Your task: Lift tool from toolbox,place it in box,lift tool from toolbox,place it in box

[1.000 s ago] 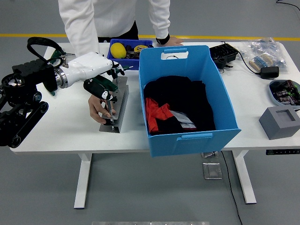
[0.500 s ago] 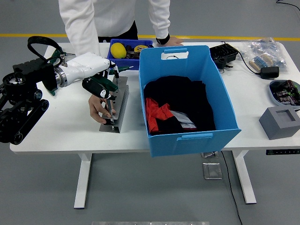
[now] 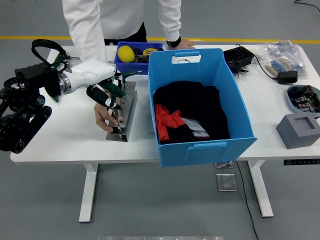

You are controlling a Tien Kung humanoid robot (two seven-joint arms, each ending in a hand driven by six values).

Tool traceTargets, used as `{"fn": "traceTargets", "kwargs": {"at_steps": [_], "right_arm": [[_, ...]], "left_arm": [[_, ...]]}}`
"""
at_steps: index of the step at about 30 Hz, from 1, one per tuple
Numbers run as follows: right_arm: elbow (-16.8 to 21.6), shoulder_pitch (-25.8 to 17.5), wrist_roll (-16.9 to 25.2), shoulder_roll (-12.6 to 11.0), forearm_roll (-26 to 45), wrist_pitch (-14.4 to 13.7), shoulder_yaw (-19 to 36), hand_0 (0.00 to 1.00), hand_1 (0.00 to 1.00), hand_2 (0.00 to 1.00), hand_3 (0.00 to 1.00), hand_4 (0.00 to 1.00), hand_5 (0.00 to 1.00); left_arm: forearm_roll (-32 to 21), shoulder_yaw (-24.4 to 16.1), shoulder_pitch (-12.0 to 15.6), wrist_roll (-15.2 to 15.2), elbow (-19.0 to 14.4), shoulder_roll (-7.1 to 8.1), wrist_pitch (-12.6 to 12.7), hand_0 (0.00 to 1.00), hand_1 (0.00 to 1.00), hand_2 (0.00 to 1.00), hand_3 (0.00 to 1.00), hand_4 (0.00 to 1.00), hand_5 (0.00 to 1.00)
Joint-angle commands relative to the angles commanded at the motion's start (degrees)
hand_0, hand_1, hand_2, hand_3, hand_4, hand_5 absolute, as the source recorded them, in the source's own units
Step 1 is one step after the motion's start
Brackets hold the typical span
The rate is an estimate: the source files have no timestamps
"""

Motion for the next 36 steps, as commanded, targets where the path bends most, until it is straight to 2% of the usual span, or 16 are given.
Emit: {"fn": "traceTargets", "kwargs": {"at_steps": [3,4,9,10,15,16,21,22,33,34,36], "right_arm": [[0.0,0.0,-0.1,0.0,-0.1,0.0,0.0,0.691,0.687,0.780,0.660,0.894,0.735],[0.0,0.0,-0.1,0.0,-0.2,0.0,0.0,0.691,0.688,0.780,0.659,0.894,0.735],[0.0,-0.1,-0.2,0.0,-0.2,0.0,0.0,0.691,0.688,0.780,0.659,0.894,0.735],[0.0,-0.1,-0.2,0.0,-0.1,0.0,0.0,0.691,0.688,0.780,0.658,0.894,0.734],[0.0,-0.1,-0.1,0.0,0.1,0.0,-0.1,0.691,0.688,0.780,0.658,0.894,0.734],[0.0,-0.1,-0.1,0.0,0.1,0.0,-0.1,0.691,0.688,0.780,0.656,0.894,0.734],[0.0,0.0,0.0,0.0,0.2,-0.1,-0.2,0.691,0.688,0.780,0.656,0.894,0.734],[0.0,0.1,0.0,0.0,0.2,-0.1,-0.2,0.690,0.687,0.779,0.655,0.894,0.734],[0.0,0.2,0.0,-0.1,0.1,-0.1,0.0,0.691,0.687,0.779,0.656,0.894,0.734],[0.0,0.2,0.0,-0.1,0.1,-0.1,0.0,0.691,0.686,0.779,0.656,0.894,0.733],[0.0,0.2,0.0,-0.1,0.1,-0.2,0.0,0.691,0.686,0.779,0.656,0.894,0.733]], "left_arm": [[0.0,0.1,-0.1,0.3,0.0,0.01,-0.1,0.425,0.304,0.283,0.416,0.998,0.483],[0.0,0.1,-0.1,0.3,0.1,0.01,0.0,0.323,0.209,0.228,0.343,0.998,0.483],[0.0,0.5,-0.1,0.5,0.5,-0.06,0.5,0.323,0.209,0.228,0.343,0.998,0.483],[0.0,0.6,-0.1,0.5,0.6,-0.06,0.8,0.286,0.152,0.178,0.264,0.998,0.482],[0.0,0.6,-0.3,0.7,1.1,-0.05,2.1,0.286,0.152,0.178,0.264,0.998,0.482],[0.0,0.6,-0.4,0.7,1.2,-0.06,2.4,0.266,0.122,0.147,0.219,0.998,0.487],[0.0,0.7,-0.6,0.7,1.6,-0.19,3.3,0.266,0.122,0.147,0.219,0.998,0.487],[0.0,0.7,-0.6,0.7,1.7,-0.19,3.3,0.220,0.083,0.106,0.151,0.998,0.497],[0.0,0.8,-0.5,1.1,2.7,-0.12,3.8,0.200,0.060,0.079,0.137,0.998,0.510],[0.0,0.8,-0.5,1.1,2.8,-0.10,4.0,0.178,0.040,0.058,0.111,0.998,0.613],[0.0,0.8,-0.5,1.2,2.8,-0.05,4.4,0.178,0.040,0.058,0.111,0.998,0.613]]}}
